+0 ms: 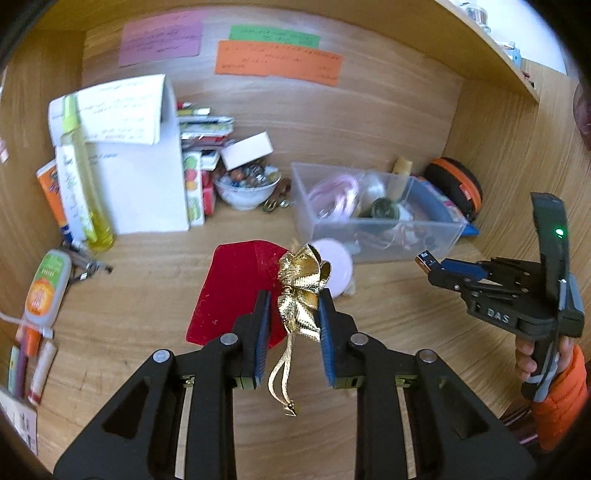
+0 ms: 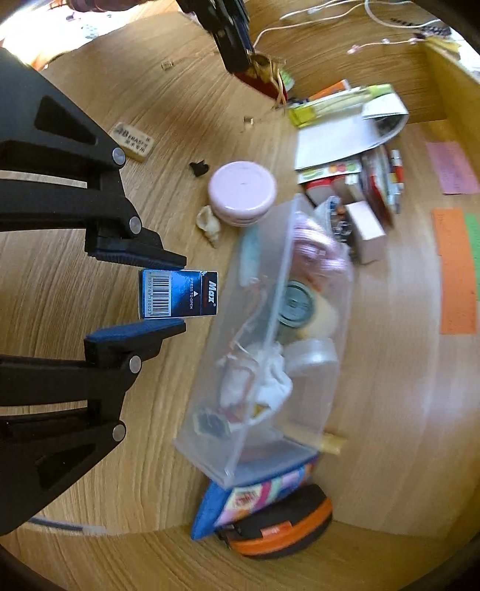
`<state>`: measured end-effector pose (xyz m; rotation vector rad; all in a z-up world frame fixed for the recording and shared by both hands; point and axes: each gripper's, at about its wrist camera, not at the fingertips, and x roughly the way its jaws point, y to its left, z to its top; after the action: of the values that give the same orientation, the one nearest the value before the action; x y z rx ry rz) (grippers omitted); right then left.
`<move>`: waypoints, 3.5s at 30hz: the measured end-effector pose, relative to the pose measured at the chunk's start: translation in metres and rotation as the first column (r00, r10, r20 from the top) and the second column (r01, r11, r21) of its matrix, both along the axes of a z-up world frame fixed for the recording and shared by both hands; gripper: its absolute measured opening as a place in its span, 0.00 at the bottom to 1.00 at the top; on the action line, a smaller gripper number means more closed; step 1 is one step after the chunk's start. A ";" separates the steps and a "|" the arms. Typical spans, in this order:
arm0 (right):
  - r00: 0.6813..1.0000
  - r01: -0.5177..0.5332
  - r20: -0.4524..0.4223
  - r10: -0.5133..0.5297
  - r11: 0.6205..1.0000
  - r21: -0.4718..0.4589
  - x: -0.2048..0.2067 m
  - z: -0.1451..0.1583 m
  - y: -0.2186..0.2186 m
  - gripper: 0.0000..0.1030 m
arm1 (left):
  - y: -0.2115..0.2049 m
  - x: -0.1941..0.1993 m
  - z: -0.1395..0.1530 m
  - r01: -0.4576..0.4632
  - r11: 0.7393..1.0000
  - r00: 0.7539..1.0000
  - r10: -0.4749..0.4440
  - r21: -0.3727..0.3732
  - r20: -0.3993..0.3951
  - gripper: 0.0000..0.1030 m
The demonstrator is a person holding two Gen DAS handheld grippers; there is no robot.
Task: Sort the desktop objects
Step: 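Grasp the red pouch by its gold bow with the left tool while the right grasps the blue Max box, then carry the red pouch into the bin with the left tool while the right drops the Max box in, then grasp the pink round tub with the left tool while the right grasps the wooden tag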
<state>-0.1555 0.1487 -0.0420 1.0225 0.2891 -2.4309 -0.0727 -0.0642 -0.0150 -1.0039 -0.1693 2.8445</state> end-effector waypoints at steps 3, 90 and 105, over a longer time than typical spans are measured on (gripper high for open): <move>0.999 0.009 -0.031 -0.009 1.000 -0.012 0.002 0.013 0.010 0.24 | 0.009 -0.011 0.010 0.022 1.000 1.000 -0.022 0.013 -0.015 0.23; 0.979 0.054 -0.197 -0.051 0.998 0.012 0.005 0.052 -0.022 0.84 | 0.032 -0.045 0.061 0.032 0.988 0.992 -0.050 -0.152 -0.117 0.87; 0.986 -0.168 0.012 0.167 0.978 0.122 0.058 -0.039 -0.089 0.82 | -0.030 -0.015 -0.011 -0.075 0.992 0.996 0.079 -0.106 0.035 0.88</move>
<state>-0.0977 0.0602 -0.0808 1.0086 0.5090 -2.2835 -0.0880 -0.0946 -0.0262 -1.0974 -0.0638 2.9318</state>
